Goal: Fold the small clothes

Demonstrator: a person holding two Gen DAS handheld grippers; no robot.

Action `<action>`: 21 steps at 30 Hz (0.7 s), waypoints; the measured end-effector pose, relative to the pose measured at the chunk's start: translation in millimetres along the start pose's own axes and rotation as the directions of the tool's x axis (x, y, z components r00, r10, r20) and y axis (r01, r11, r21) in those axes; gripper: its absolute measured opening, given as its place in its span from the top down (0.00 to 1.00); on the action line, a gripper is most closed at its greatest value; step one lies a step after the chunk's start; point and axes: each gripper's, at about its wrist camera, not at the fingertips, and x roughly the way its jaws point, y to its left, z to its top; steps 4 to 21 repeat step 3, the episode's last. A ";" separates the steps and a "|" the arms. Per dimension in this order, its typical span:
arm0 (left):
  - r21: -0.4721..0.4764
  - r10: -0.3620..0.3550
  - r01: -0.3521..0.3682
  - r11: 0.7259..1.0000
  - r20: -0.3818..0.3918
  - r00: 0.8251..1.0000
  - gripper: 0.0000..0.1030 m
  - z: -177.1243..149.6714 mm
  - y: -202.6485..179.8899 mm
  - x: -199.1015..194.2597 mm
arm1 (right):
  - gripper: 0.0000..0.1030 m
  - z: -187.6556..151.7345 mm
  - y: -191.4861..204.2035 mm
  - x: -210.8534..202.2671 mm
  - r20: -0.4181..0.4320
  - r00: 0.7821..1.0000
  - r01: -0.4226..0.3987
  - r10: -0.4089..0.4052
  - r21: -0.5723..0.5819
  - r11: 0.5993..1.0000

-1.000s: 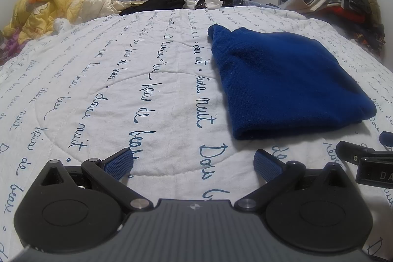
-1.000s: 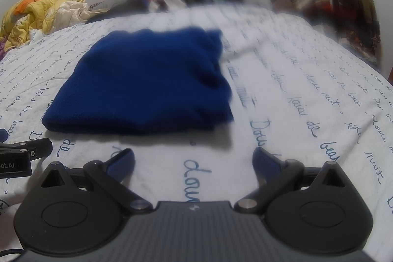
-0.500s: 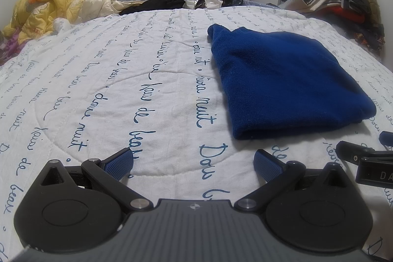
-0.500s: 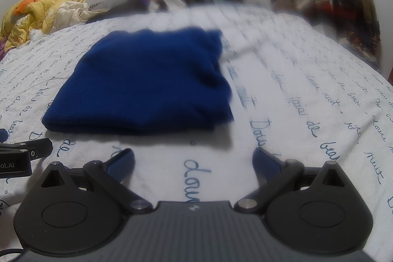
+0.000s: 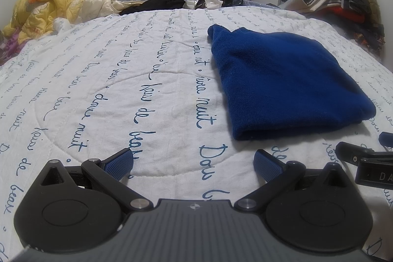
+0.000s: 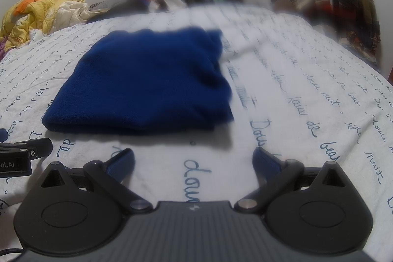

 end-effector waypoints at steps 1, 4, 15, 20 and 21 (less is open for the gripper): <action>-0.002 -0.001 0.001 1.000 0.007 1.000 0.00 -0.3 0.3 -0.8 | 0.00 0.2 0.0 0.0 0.000 1.000 0.000 0.000 0.000 1.000; -0.002 -0.001 0.002 1.000 0.025 1.000 0.00 0.8 1.4 -3.7 | 0.00 0.0 -0.3 -0.3 -0.001 1.000 -0.002 0.002 0.000 1.000; -0.002 -0.001 0.002 1.000 0.025 1.000 0.00 0.8 1.4 -3.7 | 0.00 0.0 -0.3 -0.3 -0.001 1.000 -0.002 0.002 0.000 1.000; -0.002 -0.001 0.002 1.000 0.025 1.000 0.00 0.8 1.4 -3.7 | 0.00 0.0 -0.3 -0.3 -0.001 1.000 -0.002 0.002 0.000 1.000; -0.002 -0.001 0.002 1.000 0.025 1.000 0.00 0.8 1.4 -3.7 | 0.00 0.0 -0.3 -0.3 -0.001 1.000 -0.002 0.002 0.000 1.000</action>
